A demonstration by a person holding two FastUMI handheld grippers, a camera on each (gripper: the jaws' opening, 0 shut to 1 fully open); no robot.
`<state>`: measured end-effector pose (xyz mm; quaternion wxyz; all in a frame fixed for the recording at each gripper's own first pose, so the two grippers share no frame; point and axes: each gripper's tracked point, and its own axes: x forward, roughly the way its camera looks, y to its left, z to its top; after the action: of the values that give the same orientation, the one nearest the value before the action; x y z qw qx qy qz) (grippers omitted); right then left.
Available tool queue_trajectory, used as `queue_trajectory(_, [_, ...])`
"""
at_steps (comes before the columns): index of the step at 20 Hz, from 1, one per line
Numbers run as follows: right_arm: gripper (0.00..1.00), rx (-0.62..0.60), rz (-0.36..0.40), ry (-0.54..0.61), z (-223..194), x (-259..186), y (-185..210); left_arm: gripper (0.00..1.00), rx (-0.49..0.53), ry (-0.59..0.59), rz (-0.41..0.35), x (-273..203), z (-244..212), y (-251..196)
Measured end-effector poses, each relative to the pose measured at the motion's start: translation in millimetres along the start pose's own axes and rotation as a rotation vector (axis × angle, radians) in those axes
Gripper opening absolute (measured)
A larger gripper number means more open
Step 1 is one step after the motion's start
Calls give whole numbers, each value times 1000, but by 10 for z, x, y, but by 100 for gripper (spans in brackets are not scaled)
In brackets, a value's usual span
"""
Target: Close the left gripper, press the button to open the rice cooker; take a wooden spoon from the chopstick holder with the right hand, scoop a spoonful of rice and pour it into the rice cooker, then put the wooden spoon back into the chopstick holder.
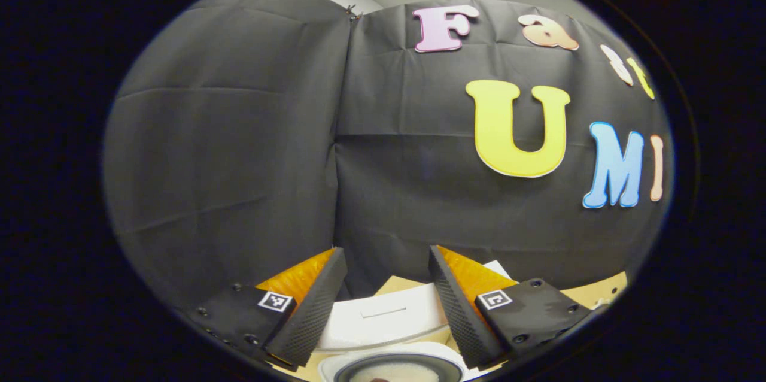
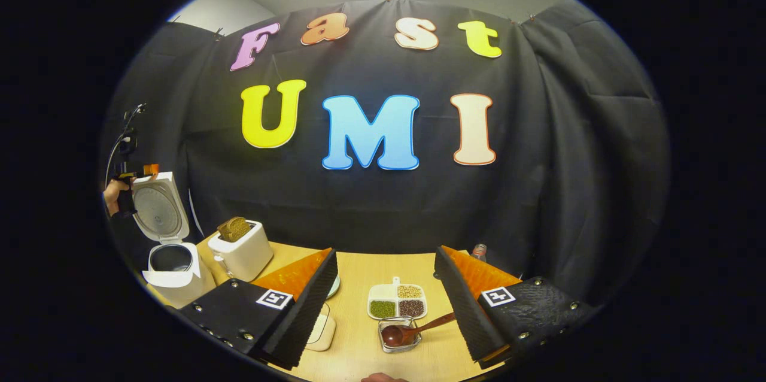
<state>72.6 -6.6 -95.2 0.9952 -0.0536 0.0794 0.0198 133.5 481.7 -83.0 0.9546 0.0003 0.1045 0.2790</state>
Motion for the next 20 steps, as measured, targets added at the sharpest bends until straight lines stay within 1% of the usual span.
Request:
queue_trajectory(1, [99,0,11,-5,10,-3,21,99,3,2,-1,-75,-14,-24])
queue_trajectory(2, [99,-3,19,-10,18,-3,36,96,3,-2,-3,-161,-69,-56])
queue_trajectory(3, [99,-3,27,-15,24,-13,40,96,6,-16,-3,-252,-85,-85])
queue_trajectory(4, [99,4,36,-18,33,-13,58,94,14,-31,-3,-343,-119,-122])
queue_trajectory(5, [99,20,50,-14,17,-15,83,93,27,-51,-3,-427,-152,-155])
queue_trajectory(6, [99,30,63,-6,-13,-27,100,95,34,-59,-2,-516,-204,-191])
queue_trajectory(8, [99,33,73,1,-38,-48,72,95,33,-65,3,-657,-321,-260])
queue_trajectory(9, [99,31,74,2,-48,-65,58,96,32,-65,2,-727,-380,-287])
queue_trajectory(10, [99,31,74,4,-50,-74,37,92,31,-66,1,-791,-434,-313])
queue_trajectory(11, [99,32,73,4,-52,-83,13,96,29,-65,-1,-848,-493,-327])
queue_trajectory(13, [99,34,67,2,-47,-115,-43,96,33,-62,-5,-960,-633,-394])
queue_trajectory(14, [99,39,66,6,-61,-125,-63,92,34,-65,-12,-1036,-699,-436])
queue_trajectory(15, [99,48,70,13,-89,-138,-65,95,34,-64,-22,-1106,-780,-465])
queue_trajectory(17, [99,62,68,21,-119,-163,-113,99,32,-53,-44,-1212,-950,-542])
queue_trajectory(18, [99,68,69,19,-109,-180,-123,95,30,-43,-52,-1253,-1029,-573])
queue_trajectory(19, [99,70,69,15,-104,-198,-130,95,25,-32,-59,-1298,-1128,-600])
queue_trajectory(20, [99,66,70,11,-91,-216,-138,99,20,-21,-65,-1336,-1213,-623])
